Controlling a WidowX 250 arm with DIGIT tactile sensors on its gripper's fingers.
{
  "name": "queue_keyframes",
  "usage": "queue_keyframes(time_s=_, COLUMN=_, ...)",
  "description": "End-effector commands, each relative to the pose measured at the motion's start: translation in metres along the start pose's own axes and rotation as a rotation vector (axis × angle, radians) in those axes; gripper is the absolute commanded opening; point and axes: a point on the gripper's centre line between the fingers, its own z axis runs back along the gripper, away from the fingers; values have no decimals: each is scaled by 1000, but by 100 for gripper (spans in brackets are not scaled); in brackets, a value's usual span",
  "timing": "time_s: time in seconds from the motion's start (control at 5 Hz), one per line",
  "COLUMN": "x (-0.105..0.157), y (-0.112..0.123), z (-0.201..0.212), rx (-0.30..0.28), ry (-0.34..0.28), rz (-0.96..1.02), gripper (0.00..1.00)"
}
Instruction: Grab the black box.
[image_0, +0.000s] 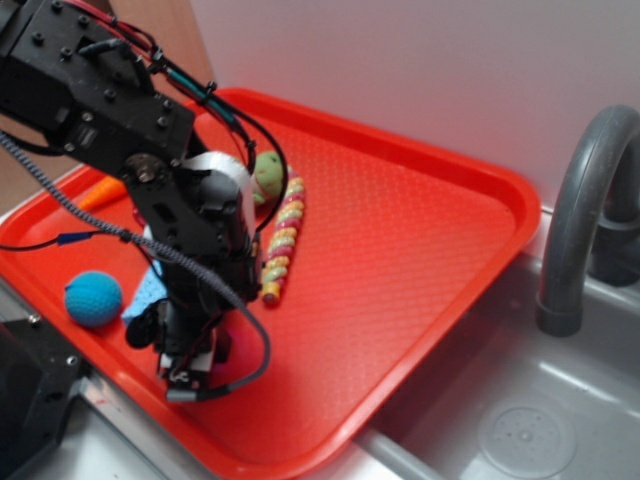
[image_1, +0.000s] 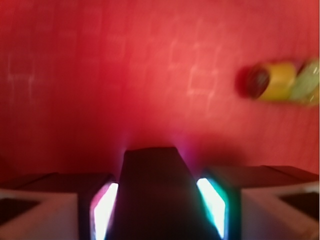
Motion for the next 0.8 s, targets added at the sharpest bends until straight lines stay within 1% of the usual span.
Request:
queue_keyframes(time_s=0.0, x=-5, y=54, z=82, rx=-34, ry=-160, rz=325, gripper=0)
queue_keyframes(time_s=0.2, x=-32, y=91, z=124, rx=-58, ry=-198, rz=580, gripper=0)
queue_keyframes(time_s=0.4, x=-72, y=89, z=170, rx=-38, ry=-174, rz=801, gripper=0)
queue_keyframes(time_s=0.6, x=-84, y=104, z=216, rx=-61, ry=-188, rz=844, gripper=0)
